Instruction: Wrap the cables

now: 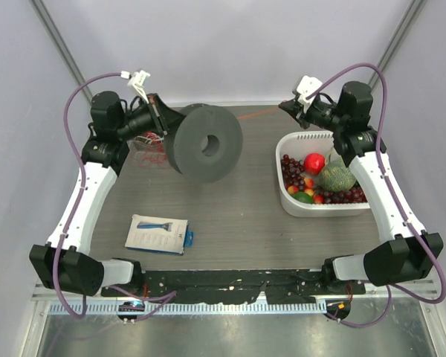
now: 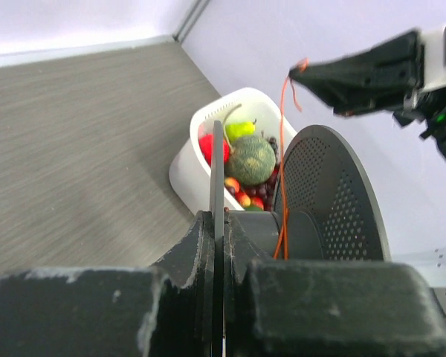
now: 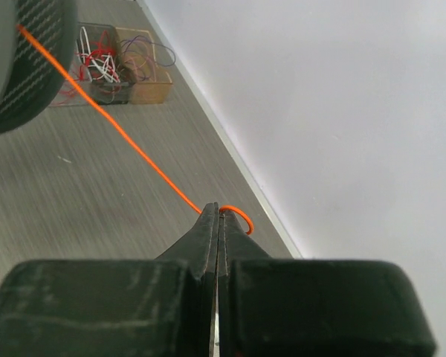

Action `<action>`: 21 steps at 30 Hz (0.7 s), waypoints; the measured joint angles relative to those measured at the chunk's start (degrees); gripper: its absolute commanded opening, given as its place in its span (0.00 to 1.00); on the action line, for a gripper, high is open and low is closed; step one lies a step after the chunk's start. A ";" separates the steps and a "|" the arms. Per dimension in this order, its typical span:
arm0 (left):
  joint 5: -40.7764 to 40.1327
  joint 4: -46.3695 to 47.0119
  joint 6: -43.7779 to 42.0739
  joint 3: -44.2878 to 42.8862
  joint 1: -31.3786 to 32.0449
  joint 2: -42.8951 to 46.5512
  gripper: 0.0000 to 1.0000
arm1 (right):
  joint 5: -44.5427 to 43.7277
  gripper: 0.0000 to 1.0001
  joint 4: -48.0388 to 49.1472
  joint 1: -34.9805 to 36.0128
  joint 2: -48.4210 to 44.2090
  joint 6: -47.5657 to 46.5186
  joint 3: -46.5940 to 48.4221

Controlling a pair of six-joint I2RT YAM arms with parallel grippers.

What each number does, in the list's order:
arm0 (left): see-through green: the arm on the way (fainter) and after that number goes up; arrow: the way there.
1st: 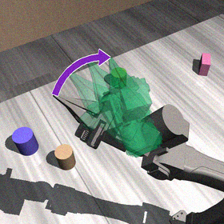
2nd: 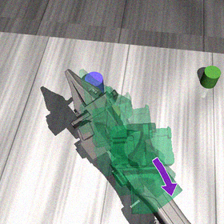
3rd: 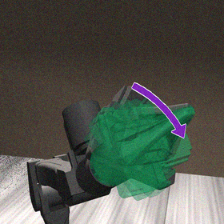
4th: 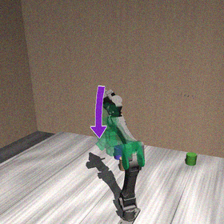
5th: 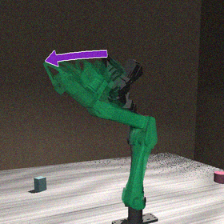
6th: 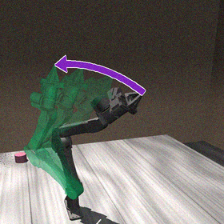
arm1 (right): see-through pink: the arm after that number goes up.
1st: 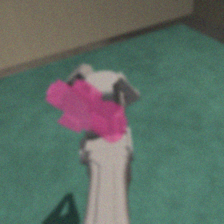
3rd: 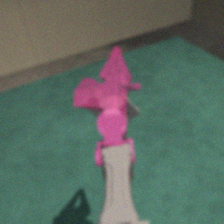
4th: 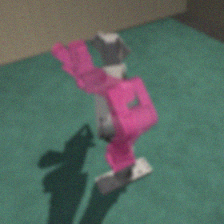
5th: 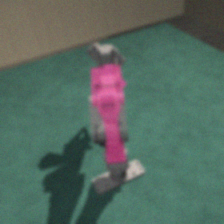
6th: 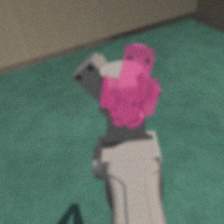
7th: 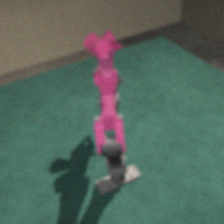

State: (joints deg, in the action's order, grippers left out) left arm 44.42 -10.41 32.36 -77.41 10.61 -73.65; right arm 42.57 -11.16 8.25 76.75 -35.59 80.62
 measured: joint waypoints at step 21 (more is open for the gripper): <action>6.82 24.74 29.64 -4.37 -8.68 -6.93 0.00 | 4.63 0.01 -0.79 -3.21 -0.31 -11.39 -10.21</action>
State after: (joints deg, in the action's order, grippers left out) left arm 51.24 14.33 62.00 -81.78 1.93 -80.58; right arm 47.20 -11.94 5.04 76.44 -46.98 70.41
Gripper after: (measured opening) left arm 0.072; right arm 0.021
